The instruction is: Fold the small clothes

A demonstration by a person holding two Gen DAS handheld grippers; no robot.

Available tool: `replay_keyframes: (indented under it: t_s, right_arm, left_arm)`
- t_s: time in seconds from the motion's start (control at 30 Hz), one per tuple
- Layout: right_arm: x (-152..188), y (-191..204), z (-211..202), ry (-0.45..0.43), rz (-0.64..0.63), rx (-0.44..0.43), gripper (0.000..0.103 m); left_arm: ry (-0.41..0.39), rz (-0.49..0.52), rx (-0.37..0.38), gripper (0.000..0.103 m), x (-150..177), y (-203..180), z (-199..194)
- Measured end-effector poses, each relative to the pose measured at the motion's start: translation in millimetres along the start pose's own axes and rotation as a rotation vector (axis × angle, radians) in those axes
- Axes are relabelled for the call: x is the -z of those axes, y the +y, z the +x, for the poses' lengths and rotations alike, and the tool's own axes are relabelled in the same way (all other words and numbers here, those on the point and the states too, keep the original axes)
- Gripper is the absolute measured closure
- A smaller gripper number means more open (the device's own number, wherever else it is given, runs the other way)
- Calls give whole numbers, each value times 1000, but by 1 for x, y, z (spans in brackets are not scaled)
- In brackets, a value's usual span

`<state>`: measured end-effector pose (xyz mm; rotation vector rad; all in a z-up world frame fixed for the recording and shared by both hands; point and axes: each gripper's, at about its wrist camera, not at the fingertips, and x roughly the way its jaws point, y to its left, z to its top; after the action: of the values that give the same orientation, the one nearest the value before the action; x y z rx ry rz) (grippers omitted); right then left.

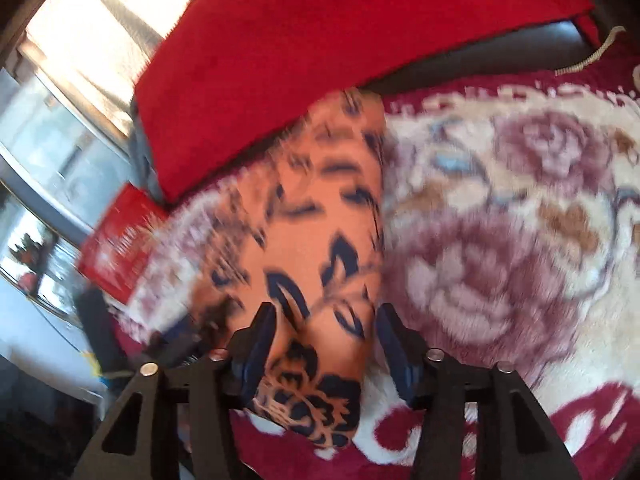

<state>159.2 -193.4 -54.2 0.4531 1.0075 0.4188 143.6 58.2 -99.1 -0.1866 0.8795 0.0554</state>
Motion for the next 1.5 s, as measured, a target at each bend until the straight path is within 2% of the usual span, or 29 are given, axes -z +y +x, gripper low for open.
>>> replay_keyframes:
  t_s: [0.03,0.1,0.2,0.23,0.27,0.33,0.43,0.53,0.57,0.6,0.63,0.67,0.7,0.77,0.83,0.9,0.93,0.97,1.07,1.13,1.17,1.2,1.27,1.3,1.33,1.37,1.43,1.5]
  right_arm:
    - [-8,-3,-5,-26,17,-17,27]
    - [-21,-10,-2,-26,66,-56,20]
    - [-38,-26,32,61,144,-107,21]
    - [-41,-30,47,102,169,-114,31]
    - [-43,-30,56,126,162,-110,46]
    - [-43,-4,56,108,4,-2,65]
    - [-32,41,37,26,-221,144,68]
    - [-26,32,51,51,-225,223,67]
    - [-27,22,55,62,-182,216,64]
    - [-29,8,55,58,-119,176,56]
    - [-31,-1,52,46,-65,132,43]
    - [-33,-10,48,37,-13,89,38]
    - [-35,-15,44,23,22,49,37]
    - [-44,-24,41,3,79,-19,35]
    - [-56,-29,53,19,136,-79,29]
    - [-66,-38,70,50,198,-93,29]
    - [-72,-42,80,71,209,-75,48]
    - [-77,-36,83,76,164,-40,63]
    - [-71,28,65,-7,-163,154,68]
    - [-62,50,63,-23,-281,239,68]
    - [-62,50,66,-16,-296,268,68]
    - [-62,43,69,-4,-277,282,65]
    - [-64,21,67,17,-165,247,64]
    - [-62,15,62,9,-127,220,54]
    - [-60,14,59,7,-118,212,34]
    - [-57,15,56,5,-115,202,29]
    - [-46,19,48,1,-109,153,29]
    - [-34,18,47,34,-90,117,29]
  left_arm:
    - [4,8,2,15,-1,0,1]
    - [7,2,6,15,-1,1,2]
    - [3,7,-2,14,-1,-3,3]
    - [2,9,-2,14,-2,-2,5]
    - [3,9,0,14,-2,-2,6]
    - [5,4,5,14,-2,-1,2]
    - [-14,0,-3,15,-3,1,-4]
    - [-135,12,23,15,-8,-4,-29]
    - [-161,24,36,15,-8,-7,-35]
    - [-170,46,46,15,-7,-11,-37]
    - [-139,74,48,15,-5,-16,-32]
    - [-91,93,43,15,-2,-19,-24]
    - [-35,107,22,14,2,-22,-11]
    - [-45,94,16,14,4,-21,-8]
    - [-35,91,23,14,2,-21,-8]
    - [-30,78,29,14,1,-19,-6]
    - [-30,80,27,14,1,-19,-6]
    - [-30,82,27,14,1,-19,-5]
    - [-22,73,30,14,0,-15,-2]
    - [-15,58,34,14,-1,-13,0]
    - [-13,53,36,14,-2,-12,0]
    - [-12,50,37,14,-3,-12,1]
    - [-16,55,35,14,-3,-13,1]
    - [-18,58,33,14,-2,-13,0]
    - [-17,58,35,14,-2,-12,0]
    - [-16,57,38,14,-2,-12,0]
    - [-13,54,41,14,-3,-11,0]
    - [-12,53,40,14,-3,-11,0]
